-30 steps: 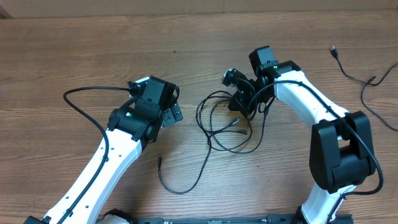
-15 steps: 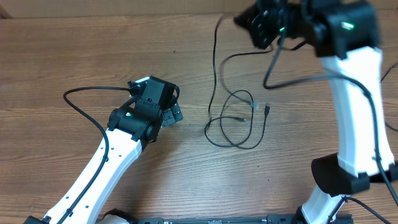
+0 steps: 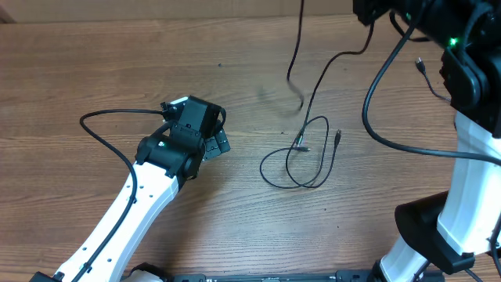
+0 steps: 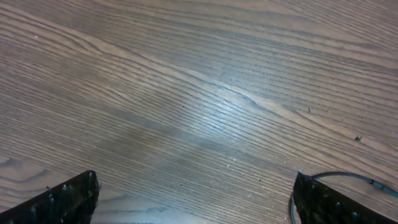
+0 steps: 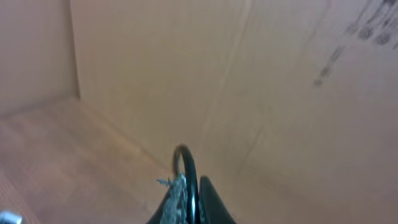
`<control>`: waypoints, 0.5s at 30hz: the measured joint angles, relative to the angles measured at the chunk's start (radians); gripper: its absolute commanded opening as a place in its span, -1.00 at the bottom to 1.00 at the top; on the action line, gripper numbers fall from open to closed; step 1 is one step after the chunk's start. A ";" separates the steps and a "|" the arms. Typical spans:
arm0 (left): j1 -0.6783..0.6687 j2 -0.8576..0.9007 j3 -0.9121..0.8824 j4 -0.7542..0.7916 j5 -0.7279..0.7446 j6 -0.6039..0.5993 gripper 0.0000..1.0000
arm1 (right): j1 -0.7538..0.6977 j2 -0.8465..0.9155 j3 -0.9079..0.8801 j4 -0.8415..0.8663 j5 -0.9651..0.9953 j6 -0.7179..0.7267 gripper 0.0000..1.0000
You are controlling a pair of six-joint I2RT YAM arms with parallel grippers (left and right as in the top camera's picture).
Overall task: Untangle cables
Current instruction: 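Carry the grasped cable to the top right corner and release it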
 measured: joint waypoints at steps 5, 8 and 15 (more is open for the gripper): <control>0.000 0.000 0.000 0.000 0.000 0.000 0.99 | 0.000 -0.005 0.000 0.061 0.002 0.028 -0.93; 0.000 0.000 0.000 0.000 0.000 0.000 0.99 | 0.000 -0.019 0.000 0.130 0.001 0.057 -0.93; 0.000 0.000 0.000 0.000 0.000 0.000 0.99 | 0.000 -0.045 0.000 0.303 0.001 0.151 -0.93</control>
